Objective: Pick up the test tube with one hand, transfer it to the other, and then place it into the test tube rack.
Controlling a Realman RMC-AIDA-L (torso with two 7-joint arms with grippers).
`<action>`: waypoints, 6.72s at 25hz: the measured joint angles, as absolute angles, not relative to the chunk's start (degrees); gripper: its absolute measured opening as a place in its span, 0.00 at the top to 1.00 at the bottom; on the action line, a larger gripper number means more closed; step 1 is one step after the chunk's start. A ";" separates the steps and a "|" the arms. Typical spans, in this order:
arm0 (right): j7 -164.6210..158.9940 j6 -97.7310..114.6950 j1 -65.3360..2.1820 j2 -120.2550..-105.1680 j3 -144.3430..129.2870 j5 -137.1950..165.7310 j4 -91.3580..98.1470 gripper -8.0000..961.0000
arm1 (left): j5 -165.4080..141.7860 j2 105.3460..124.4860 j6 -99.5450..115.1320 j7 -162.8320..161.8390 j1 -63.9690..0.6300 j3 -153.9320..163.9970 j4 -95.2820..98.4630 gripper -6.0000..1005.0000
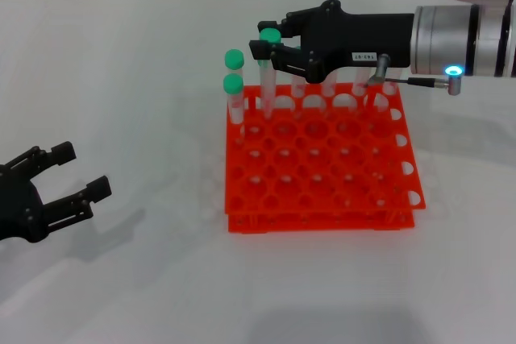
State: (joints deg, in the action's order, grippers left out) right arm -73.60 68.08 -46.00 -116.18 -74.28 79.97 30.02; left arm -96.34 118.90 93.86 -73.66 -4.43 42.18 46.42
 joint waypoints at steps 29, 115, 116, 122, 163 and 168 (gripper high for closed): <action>-73.40 67.53 -45.68 -116.18 -74.97 79.95 28.96 0.69 | -96.19 119.04 93.34 -73.65 -5.64 42.18 46.37 0.12; -75.56 64.54 -40.71 -115.42 -83.07 76.07 35.43 0.54 | -96.30 118.91 92.46 -73.67 -6.78 42.18 46.02 0.12; -75.80 65.12 -39.36 -115.30 -82.92 76.10 36.82 0.54 | -96.28 118.91 92.47 -73.81 -6.75 42.04 46.10 0.12; -75.47 70.21 -31.65 -114.29 -80.53 77.42 42.53 0.54 | -97.43 118.52 92.62 -75.36 -7.30 39.41 45.94 0.12; -70.76 81.53 -20.31 -111.36 -72.77 83.29 38.40 0.10 | -111.87 114.00 102.97 -79.68 -18.36 39.80 45.09 0.12; -70.74 81.56 -20.35 -111.35 -72.35 84.22 38.20 0.10 | -111.91 113.98 102.97 -79.71 -18.66 39.72 45.09 0.12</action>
State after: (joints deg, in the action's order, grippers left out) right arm -70.74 81.56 -20.35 -111.35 -72.35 84.22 38.20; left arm -111.91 113.98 102.97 -79.71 -18.66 39.72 45.09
